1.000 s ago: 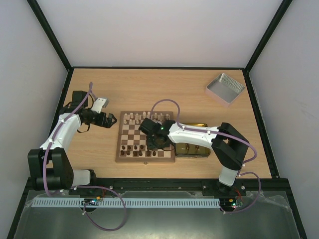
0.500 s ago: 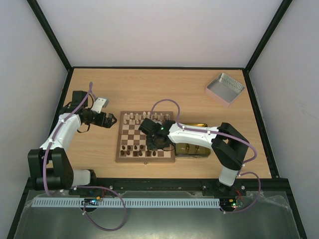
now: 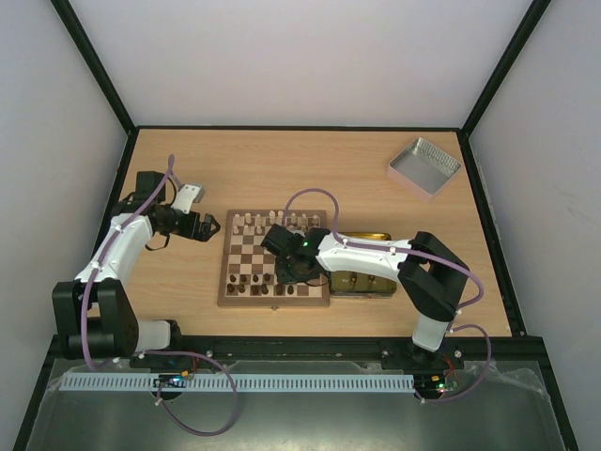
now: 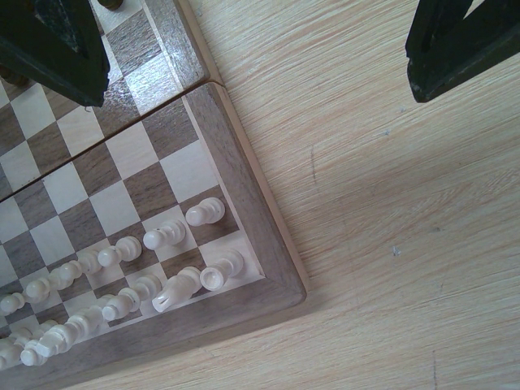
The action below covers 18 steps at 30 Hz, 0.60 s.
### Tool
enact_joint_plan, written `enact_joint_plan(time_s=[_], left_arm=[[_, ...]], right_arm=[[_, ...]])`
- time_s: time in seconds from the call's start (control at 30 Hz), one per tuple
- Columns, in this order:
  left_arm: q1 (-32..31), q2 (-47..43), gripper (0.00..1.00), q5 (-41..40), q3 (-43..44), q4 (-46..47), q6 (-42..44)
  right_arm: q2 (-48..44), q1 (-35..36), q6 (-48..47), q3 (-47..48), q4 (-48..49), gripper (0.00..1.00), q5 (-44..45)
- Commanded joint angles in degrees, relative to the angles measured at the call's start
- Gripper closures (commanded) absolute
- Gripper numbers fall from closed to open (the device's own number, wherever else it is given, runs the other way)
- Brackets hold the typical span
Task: Set up the chess pieces on the board
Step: Place the chess piece on the chessboard.
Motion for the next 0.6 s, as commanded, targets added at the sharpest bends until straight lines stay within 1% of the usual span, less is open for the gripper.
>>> enact_joint_plan(time_s=[0.0, 0.57], left_arm=[[-0.1, -1.29, 0.01, 1.0, -0.68, -0.4, 0.12], [-0.1, -1.26, 0.01, 0.96, -0.68, -0.43, 0.04]], right_arm=[[0.03, 0.49, 0.87, -0.78, 0.11, 0.88, 0.6], [-0.88, 0.56, 1.09, -1.52, -0.28, 0.89, 1.4]])
